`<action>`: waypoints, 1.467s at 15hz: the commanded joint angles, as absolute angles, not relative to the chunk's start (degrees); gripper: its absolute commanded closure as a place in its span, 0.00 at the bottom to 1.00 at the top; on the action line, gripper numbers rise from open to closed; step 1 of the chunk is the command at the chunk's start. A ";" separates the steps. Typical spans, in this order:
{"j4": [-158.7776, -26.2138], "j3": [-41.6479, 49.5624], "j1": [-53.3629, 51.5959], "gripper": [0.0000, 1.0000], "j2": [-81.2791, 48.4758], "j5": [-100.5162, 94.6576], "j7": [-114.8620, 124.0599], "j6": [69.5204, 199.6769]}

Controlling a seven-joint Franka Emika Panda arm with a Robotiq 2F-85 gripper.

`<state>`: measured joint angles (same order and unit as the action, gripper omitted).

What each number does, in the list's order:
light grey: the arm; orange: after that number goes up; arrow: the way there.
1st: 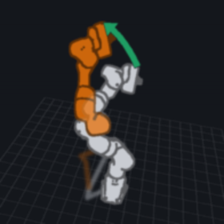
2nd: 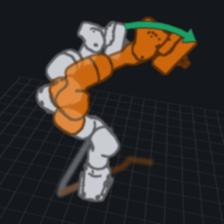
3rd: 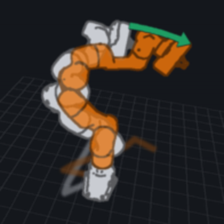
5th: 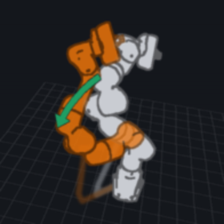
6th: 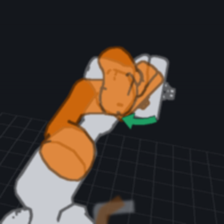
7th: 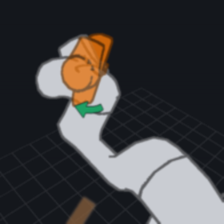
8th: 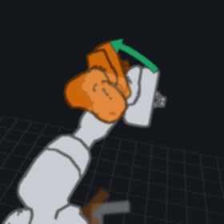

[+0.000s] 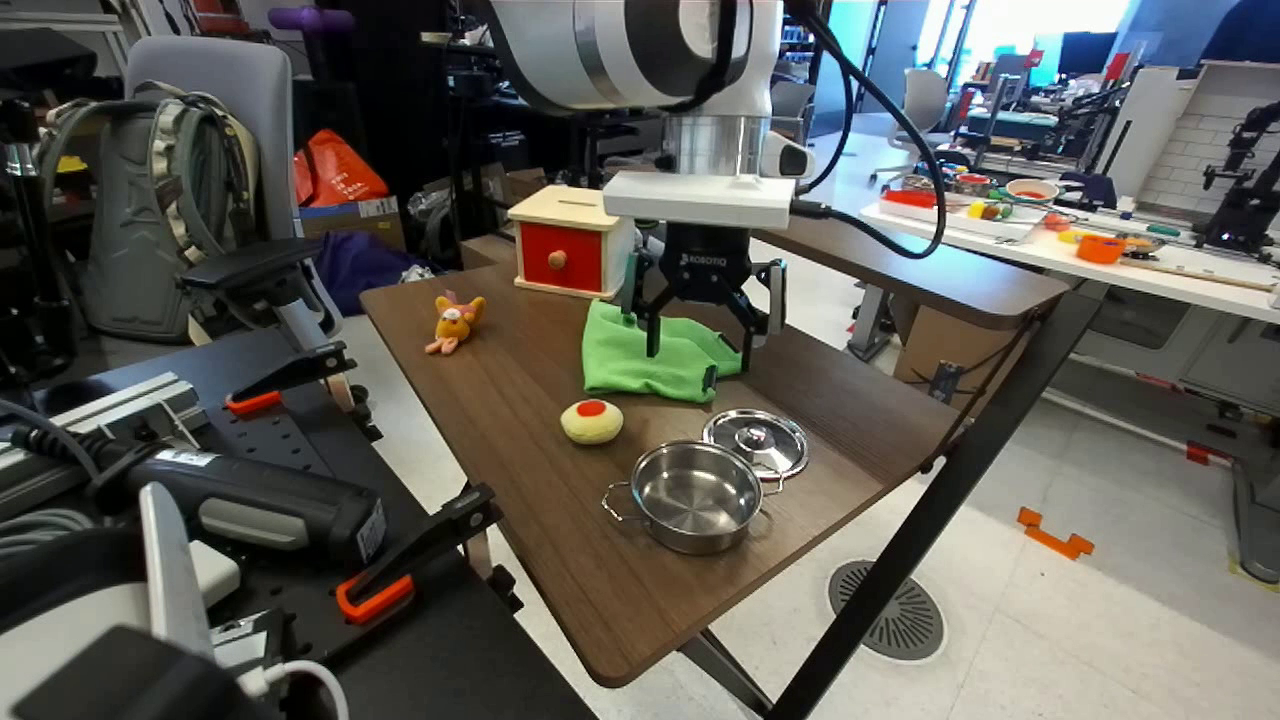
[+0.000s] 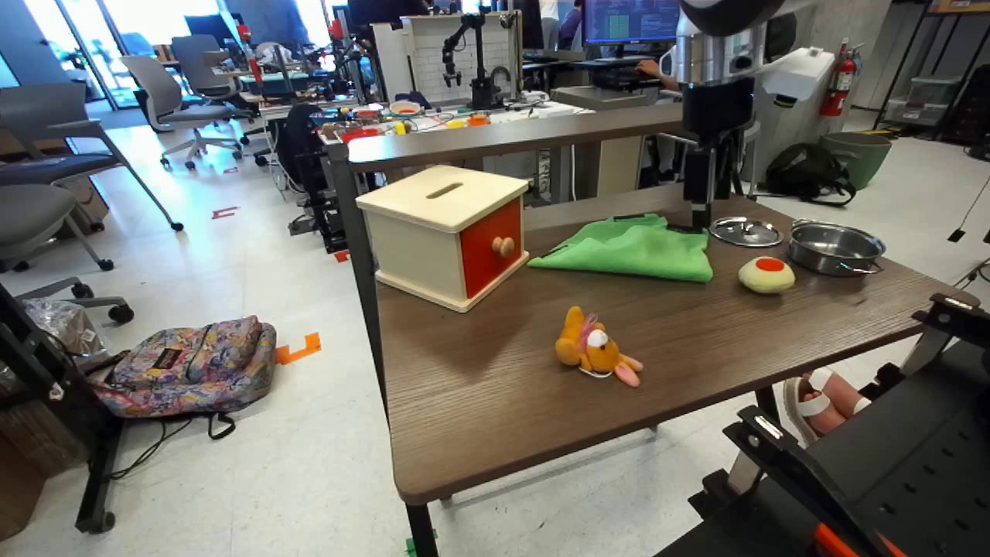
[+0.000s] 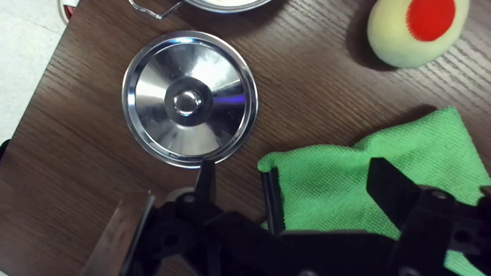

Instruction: Unfold the green cloth

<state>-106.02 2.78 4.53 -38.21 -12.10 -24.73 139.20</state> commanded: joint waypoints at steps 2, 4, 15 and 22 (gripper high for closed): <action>-100.83 2.48 5.42 0.00 -42.49 -14.57 -25.99 138.11; -99.52 2.37 5.77 0.00 -43.62 -14.72 -26.40 137.79; -95.84 2.71 6.75 0.31 -46.31 -14.82 -27.29 137.29; -96.17 3.43 4.48 0.85 -46.66 -17.22 -25.76 138.11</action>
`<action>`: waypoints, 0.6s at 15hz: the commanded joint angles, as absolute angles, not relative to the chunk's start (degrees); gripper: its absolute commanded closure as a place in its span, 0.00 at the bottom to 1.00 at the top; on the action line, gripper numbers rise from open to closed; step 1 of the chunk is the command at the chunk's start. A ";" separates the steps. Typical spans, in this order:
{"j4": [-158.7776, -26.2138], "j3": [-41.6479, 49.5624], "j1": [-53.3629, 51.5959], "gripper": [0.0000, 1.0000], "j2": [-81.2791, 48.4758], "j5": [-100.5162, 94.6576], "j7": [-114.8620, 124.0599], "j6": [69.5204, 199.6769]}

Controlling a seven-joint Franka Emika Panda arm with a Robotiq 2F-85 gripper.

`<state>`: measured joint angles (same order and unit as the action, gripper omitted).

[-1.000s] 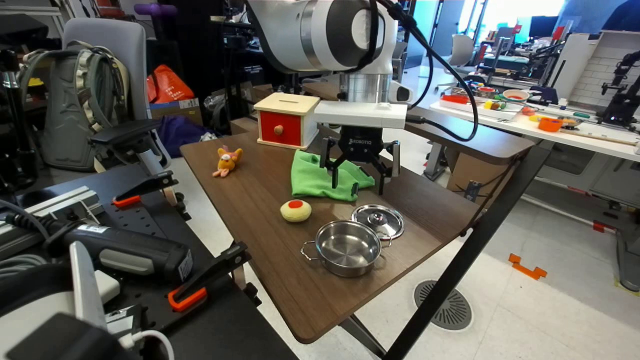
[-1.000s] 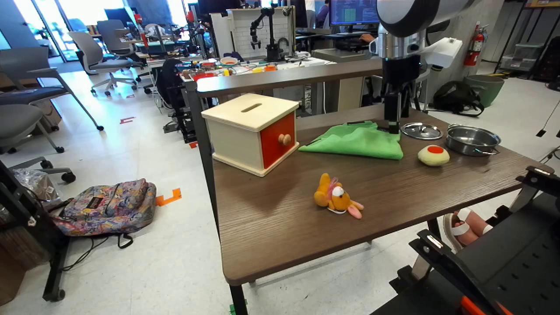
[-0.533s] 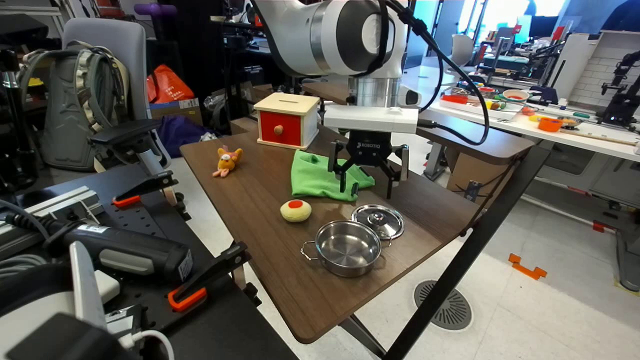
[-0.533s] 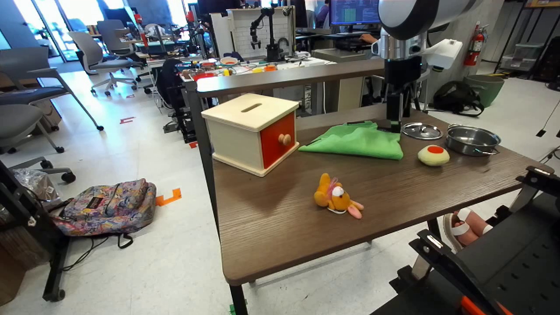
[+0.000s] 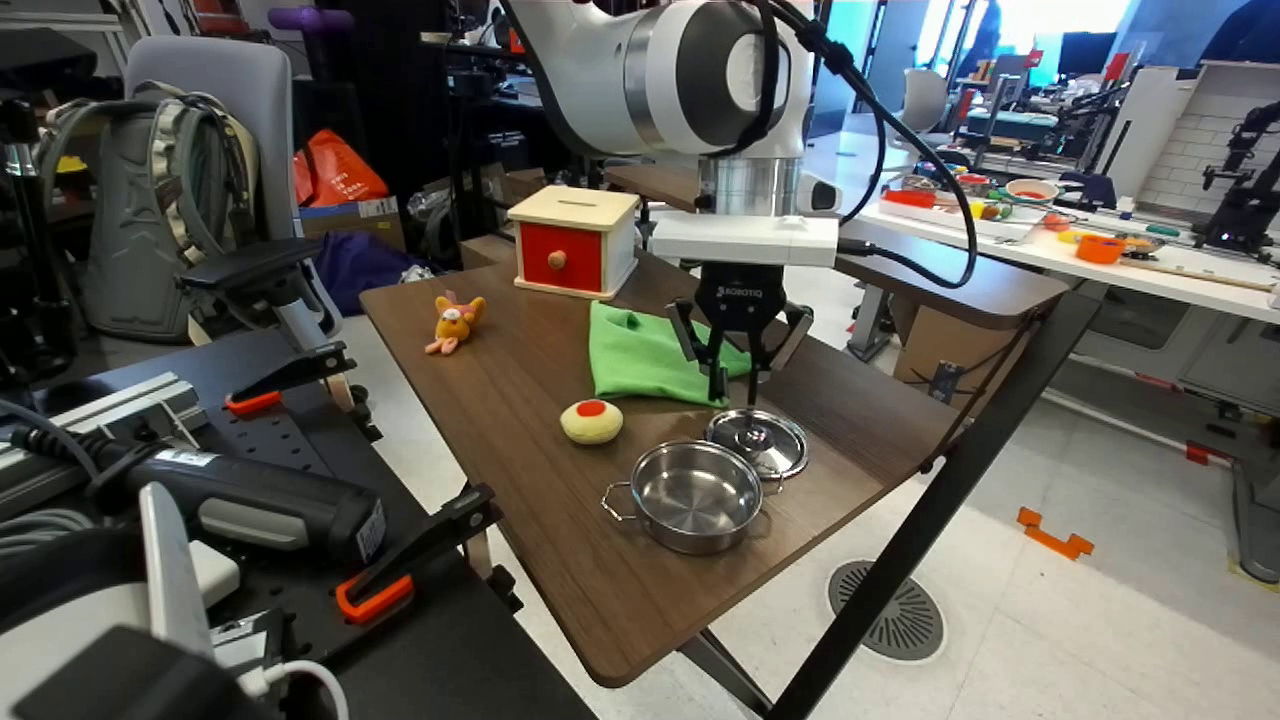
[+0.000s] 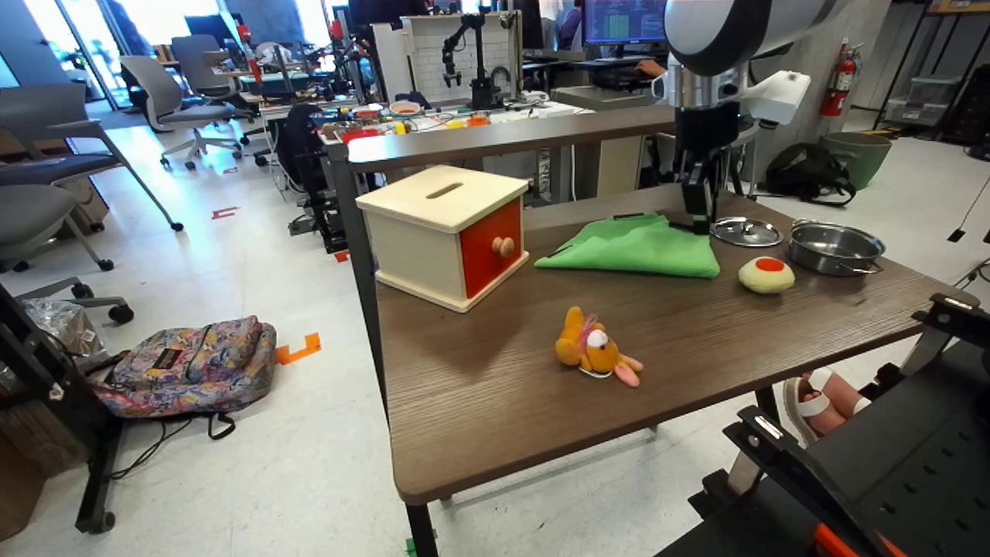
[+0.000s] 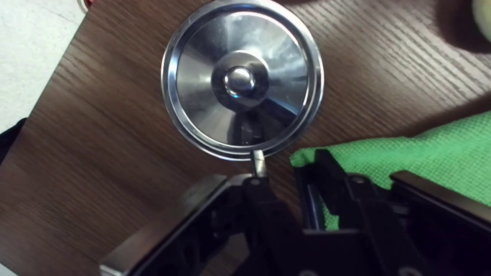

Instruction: Unfold the green cloth

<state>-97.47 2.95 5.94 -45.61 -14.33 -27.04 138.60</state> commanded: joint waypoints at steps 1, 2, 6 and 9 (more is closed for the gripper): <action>-96.02 3.38 4.22 0.94 -46.81 -17.64 -25.73 138.07; -96.04 3.40 3.91 0.99 -46.84 -18.21 -25.57 138.03; -94.96 2.84 4.02 0.99 -47.18 -18.32 -26.55 136.37; -95.35 2.58 4.52 0.99 -46.57 -17.79 -26.80 135.98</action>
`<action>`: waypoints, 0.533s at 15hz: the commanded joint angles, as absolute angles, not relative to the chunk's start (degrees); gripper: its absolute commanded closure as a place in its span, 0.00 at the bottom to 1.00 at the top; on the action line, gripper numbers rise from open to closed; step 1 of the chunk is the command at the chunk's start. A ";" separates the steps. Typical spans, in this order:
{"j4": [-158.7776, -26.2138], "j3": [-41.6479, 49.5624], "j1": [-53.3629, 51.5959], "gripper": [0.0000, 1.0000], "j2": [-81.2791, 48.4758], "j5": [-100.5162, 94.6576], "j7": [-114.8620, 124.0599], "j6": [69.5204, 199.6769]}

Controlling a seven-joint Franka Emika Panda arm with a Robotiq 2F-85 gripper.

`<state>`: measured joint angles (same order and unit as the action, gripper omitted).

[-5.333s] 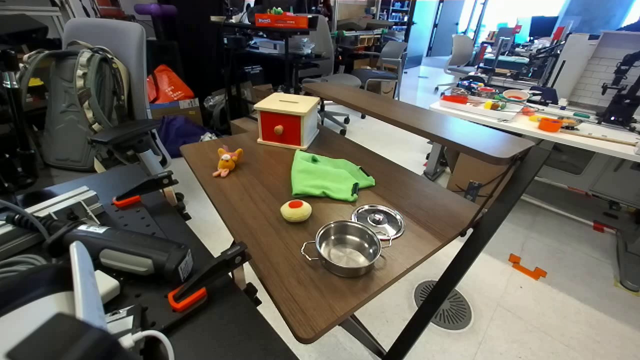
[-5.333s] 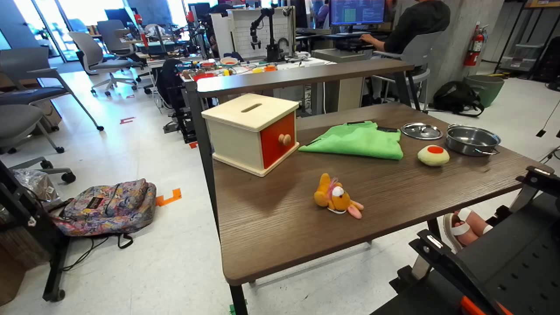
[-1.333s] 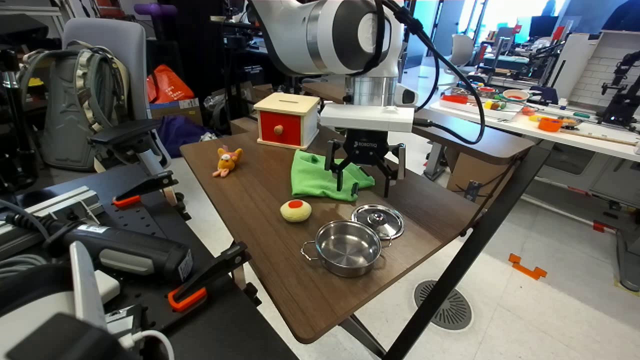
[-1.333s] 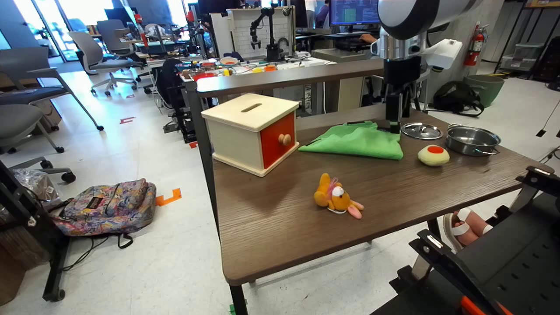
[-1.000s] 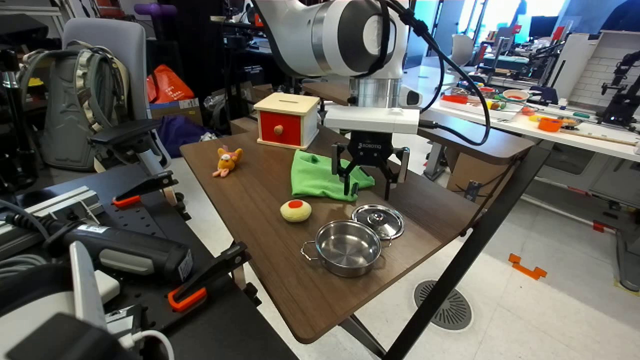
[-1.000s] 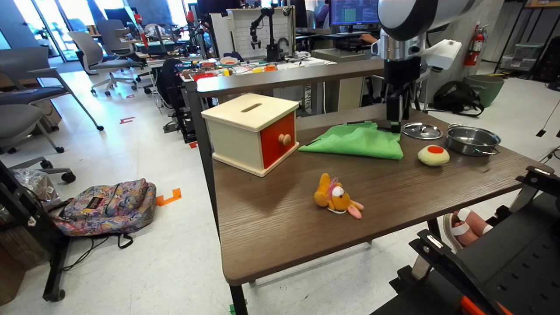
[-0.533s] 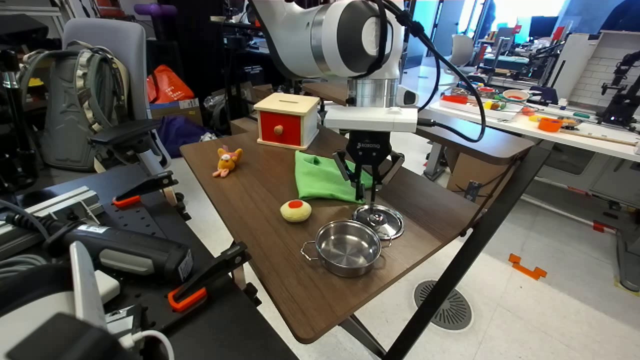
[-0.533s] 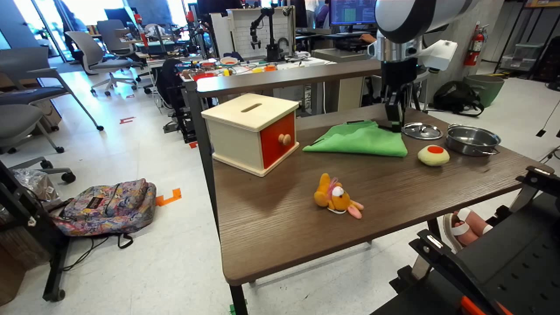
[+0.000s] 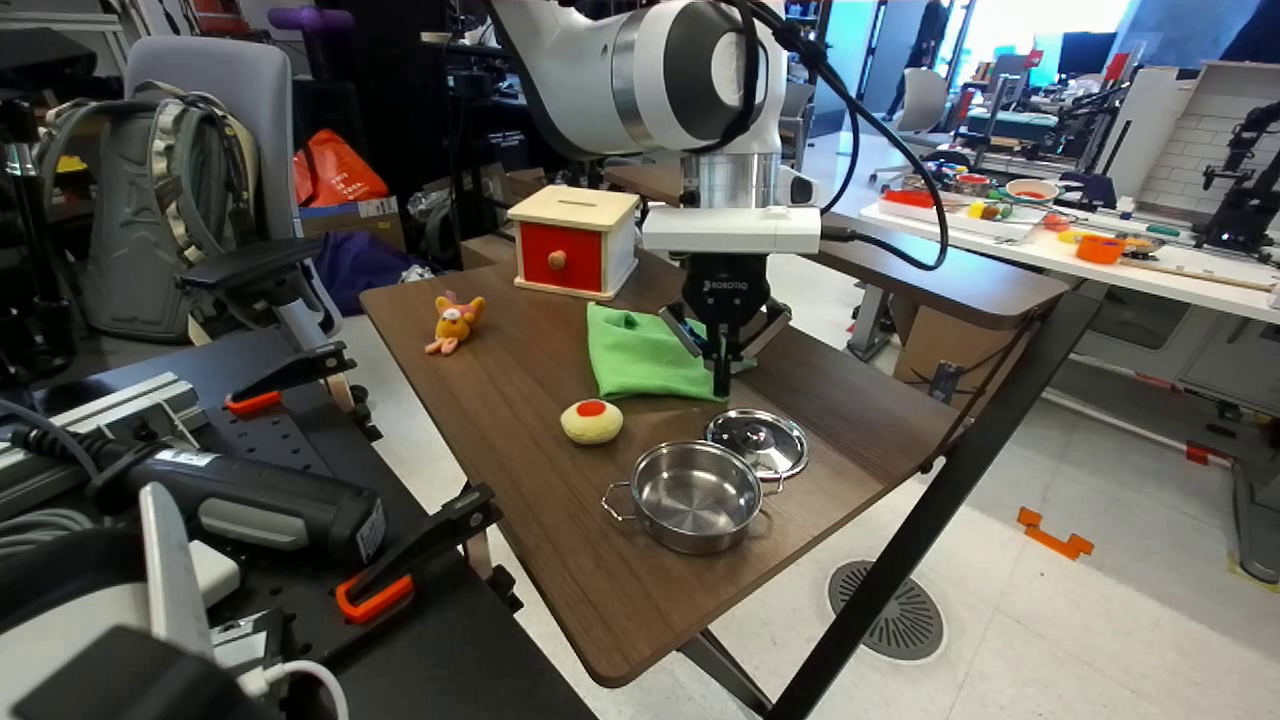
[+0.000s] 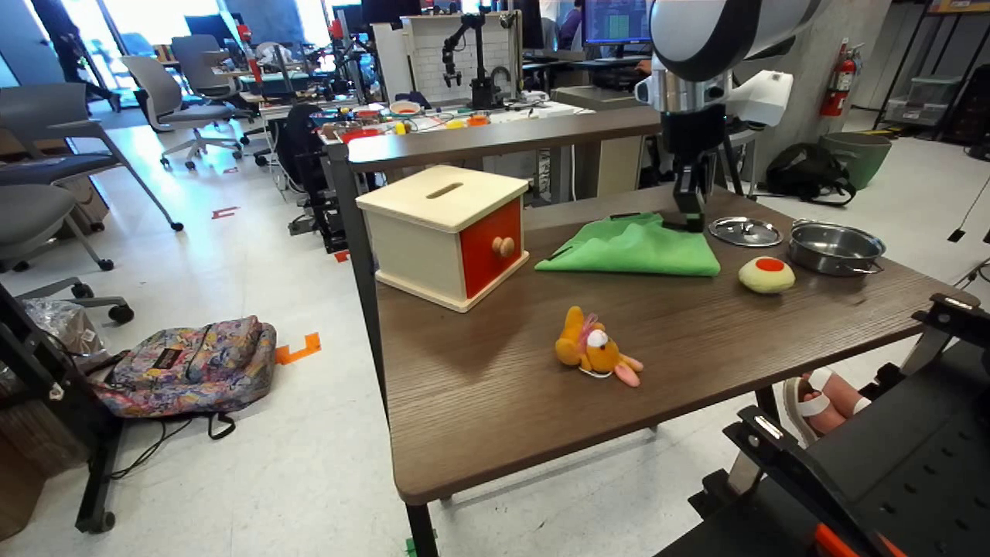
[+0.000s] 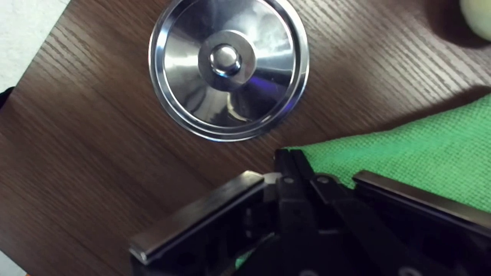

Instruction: Unfold the green cloth

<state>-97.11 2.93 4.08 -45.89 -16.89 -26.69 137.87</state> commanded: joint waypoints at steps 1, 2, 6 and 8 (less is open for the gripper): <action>-96.13 2.59 4.70 0.99 -45.90 -17.70 -26.63 136.49; -97.84 2.25 5.32 0.99 -44.26 -17.30 -27.17 136.84; -103.93 2.22 6.30 0.99 -38.70 -17.27 -27.01 138.90; -107.74 2.62 5.88 0.99 -35.64 -18.33 -26.74 139.87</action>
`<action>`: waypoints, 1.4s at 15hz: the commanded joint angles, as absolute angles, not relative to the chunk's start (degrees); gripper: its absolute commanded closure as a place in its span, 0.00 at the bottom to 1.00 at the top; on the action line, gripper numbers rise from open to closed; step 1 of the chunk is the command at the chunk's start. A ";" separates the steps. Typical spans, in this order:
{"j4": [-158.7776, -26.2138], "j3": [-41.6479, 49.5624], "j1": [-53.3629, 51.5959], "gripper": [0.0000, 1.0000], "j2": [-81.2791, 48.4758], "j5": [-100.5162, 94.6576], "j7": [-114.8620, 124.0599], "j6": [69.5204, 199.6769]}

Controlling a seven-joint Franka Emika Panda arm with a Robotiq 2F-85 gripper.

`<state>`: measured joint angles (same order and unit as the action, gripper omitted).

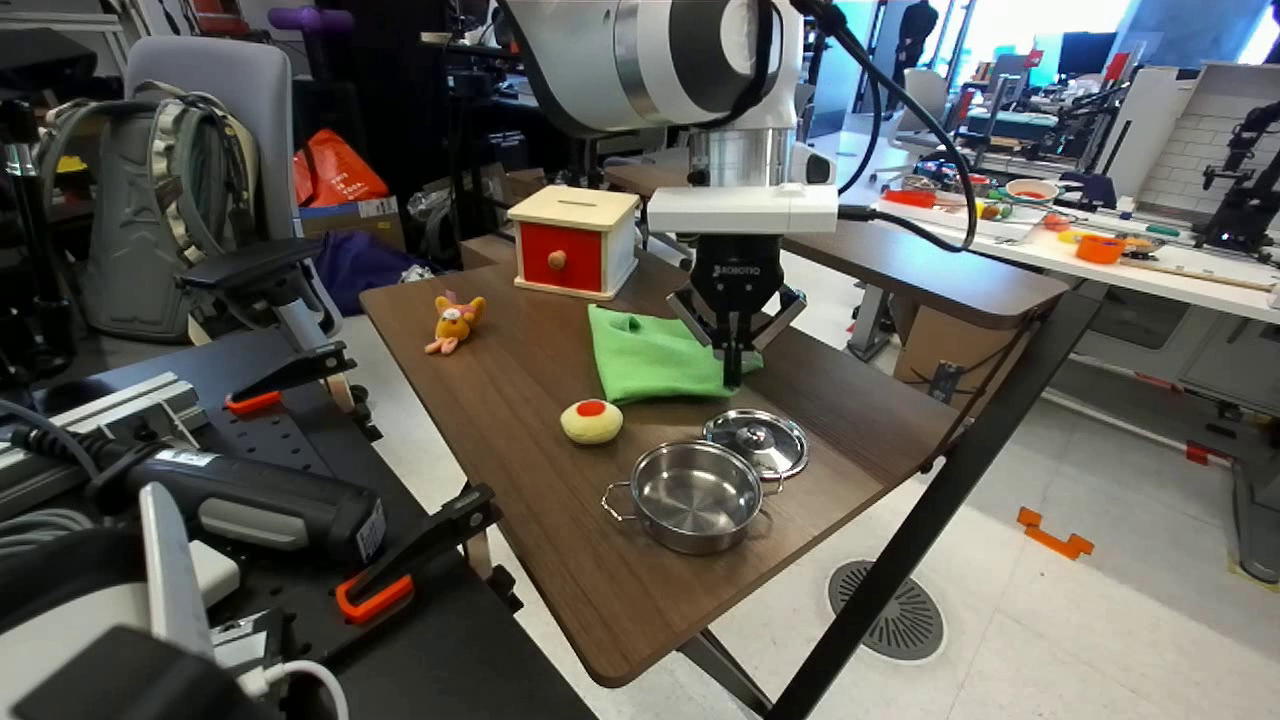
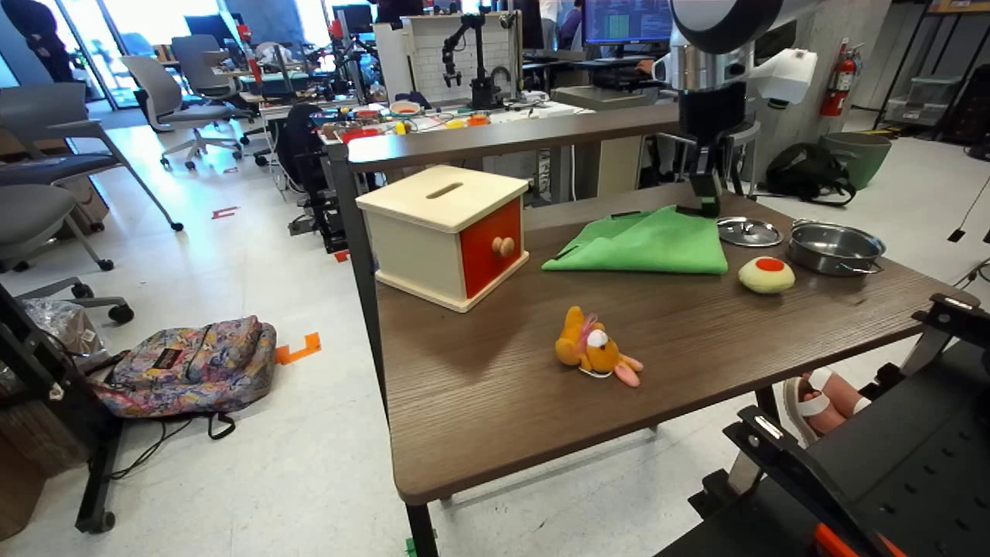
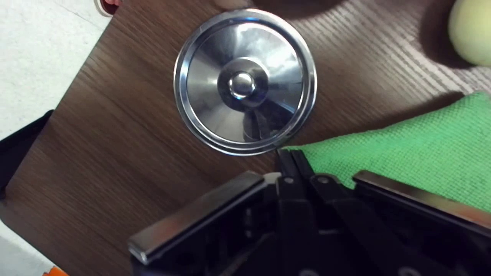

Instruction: Unfold the green cloth

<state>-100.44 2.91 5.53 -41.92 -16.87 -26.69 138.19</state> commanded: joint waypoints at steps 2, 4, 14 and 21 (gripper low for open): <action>-111.43 2.89 4.95 0.99 -32.97 -19.59 -26.32 140.65; -115.10 3.10 3.55 0.99 -30.57 -21.86 -25.70 141.48; -131.10 2.25 -6.97 0.99 -18.87 -36.77 -14.43 144.12; -138.16 -1.80 -9.31 0.99 -15.60 -43.86 -11.63 142.86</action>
<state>-134.50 -0.41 -8.97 -18.49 -41.14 -12.74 143.12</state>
